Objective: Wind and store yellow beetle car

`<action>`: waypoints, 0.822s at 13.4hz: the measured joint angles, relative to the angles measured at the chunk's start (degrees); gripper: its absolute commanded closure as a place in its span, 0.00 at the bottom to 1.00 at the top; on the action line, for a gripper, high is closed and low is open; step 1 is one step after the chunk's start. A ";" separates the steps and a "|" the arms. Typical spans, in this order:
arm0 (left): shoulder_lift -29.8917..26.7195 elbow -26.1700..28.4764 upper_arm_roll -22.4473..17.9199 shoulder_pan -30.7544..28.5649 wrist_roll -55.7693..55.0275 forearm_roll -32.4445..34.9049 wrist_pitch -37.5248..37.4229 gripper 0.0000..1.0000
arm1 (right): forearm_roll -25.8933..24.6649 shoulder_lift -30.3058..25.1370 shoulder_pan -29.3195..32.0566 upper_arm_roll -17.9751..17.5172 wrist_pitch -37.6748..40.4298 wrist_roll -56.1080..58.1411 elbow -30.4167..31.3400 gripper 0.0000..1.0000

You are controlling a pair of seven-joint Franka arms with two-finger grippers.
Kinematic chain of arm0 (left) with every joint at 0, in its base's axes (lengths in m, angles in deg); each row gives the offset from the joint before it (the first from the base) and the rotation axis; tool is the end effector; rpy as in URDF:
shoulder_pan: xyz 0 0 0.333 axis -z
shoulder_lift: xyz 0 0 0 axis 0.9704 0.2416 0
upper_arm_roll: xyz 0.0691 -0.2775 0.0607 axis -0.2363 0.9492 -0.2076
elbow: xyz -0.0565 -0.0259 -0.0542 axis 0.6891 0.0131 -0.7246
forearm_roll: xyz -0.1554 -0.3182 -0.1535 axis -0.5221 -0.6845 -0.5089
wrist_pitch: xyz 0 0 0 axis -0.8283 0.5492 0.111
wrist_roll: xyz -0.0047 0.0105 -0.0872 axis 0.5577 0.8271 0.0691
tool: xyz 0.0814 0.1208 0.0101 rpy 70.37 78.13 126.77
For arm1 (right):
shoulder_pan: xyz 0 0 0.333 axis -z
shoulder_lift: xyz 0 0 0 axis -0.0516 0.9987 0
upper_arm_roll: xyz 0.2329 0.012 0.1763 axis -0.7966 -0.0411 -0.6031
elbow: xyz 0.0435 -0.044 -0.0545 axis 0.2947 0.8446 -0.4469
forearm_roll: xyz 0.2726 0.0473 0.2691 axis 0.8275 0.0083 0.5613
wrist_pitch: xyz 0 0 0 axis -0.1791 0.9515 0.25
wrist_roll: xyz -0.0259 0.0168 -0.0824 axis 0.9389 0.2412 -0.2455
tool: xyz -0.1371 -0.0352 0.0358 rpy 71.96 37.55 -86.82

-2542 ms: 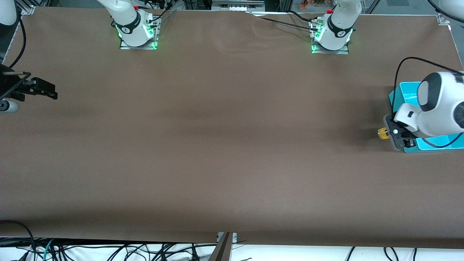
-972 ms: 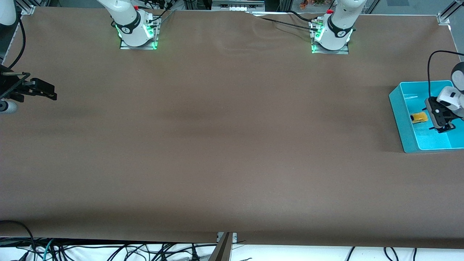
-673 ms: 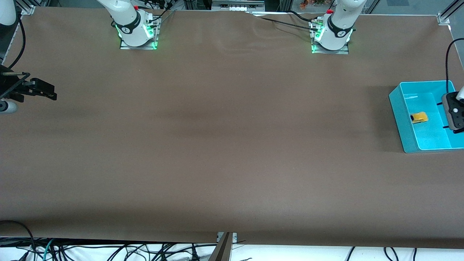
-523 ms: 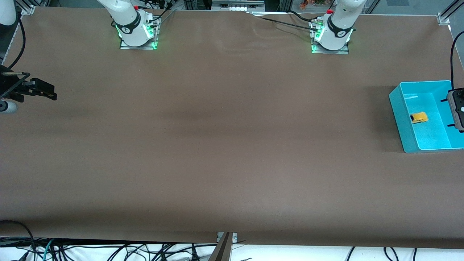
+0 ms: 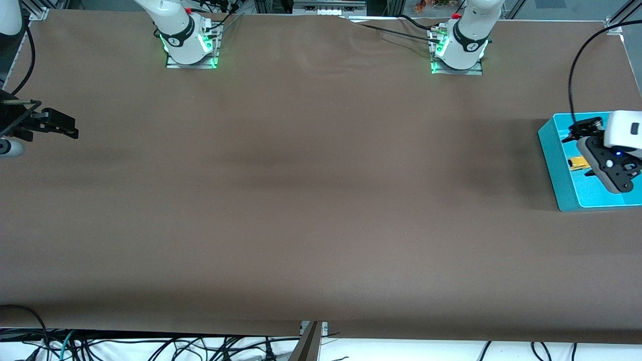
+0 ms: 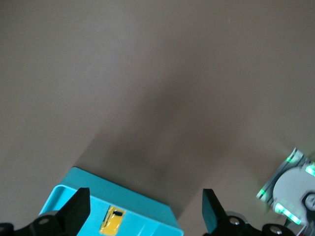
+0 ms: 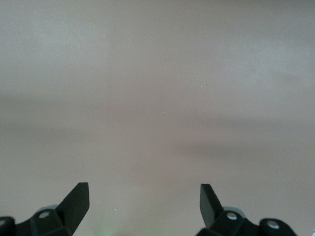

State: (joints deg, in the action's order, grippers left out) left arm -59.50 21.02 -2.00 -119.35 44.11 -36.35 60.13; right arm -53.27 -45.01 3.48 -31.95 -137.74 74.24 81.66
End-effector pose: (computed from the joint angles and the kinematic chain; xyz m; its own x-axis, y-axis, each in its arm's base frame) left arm 0.5885 0.0541 0.4507 0.6008 -0.7869 -0.1408 -0.7716 -0.6169 0.1554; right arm 0.5756 -0.0332 0.5199 0.9902 0.0953 -0.1022 0.1002 -0.9940 0.0431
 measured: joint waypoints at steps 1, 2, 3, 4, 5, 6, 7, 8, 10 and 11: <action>-1.26 -0.39 -1.10 2.54 -4.45 -0.94 -0.02 0.00 | 0.00 0.00 0.00 0.01 0.00 0.00 0.00 0.00; -3.20 -0.60 -3.81 6.10 -9.13 -2.72 -0.04 0.00 | 0.00 0.00 0.00 0.02 0.00 0.00 0.00 0.00; -5.37 -0.61 -7.83 10.22 -14.05 -5.43 -0.15 0.00 | 0.00 0.00 0.00 0.02 0.00 0.00 0.00 0.00; -7.24 -0.60 -12.81 14.55 -18.64 -8.34 -0.31 0.00 | 0.00 0.00 0.00 0.02 0.00 0.00 0.00 0.00; -8.65 -0.55 -18.25 18.86 -22.35 -10.65 -0.31 0.00 | 0.00 0.00 0.00 0.02 -0.01 0.00 0.00 0.00; -9.70 -0.43 -23.07 22.59 -25.30 -11.99 -0.08 0.00 | 0.00 0.00 0.00 0.02 -0.01 0.00 0.00 0.00; -10.63 0.04 -26.78 25.52 -28.22 -12.49 0.68 0.00 | 0.00 0.00 0.00 0.02 -0.01 0.00 0.00 0.00; -11.79 1.17 -29.51 27.92 -32.36 -12.58 1.86 0.00 | 0.00 0.00 0.00 0.02 -0.01 0.00 0.00 0.00; -14.87 4.63 -33.37 31.99 -42.70 -12.70 3.33 0.00 | 0.00 0.00 0.00 0.02 -0.02 0.00 0.00 0.00; -16.66 6.45 -34.88 33.74 -46.86 -12.91 3.53 0.00 | 0.00 0.00 0.00 0.03 -0.02 0.00 0.00 0.00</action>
State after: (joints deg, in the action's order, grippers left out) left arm -76.16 27.47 -36.88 -85.61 -2.74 -49.25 63.66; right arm -53.27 -45.00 3.48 -31.92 -137.76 74.24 81.66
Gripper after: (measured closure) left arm 0.000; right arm 0.000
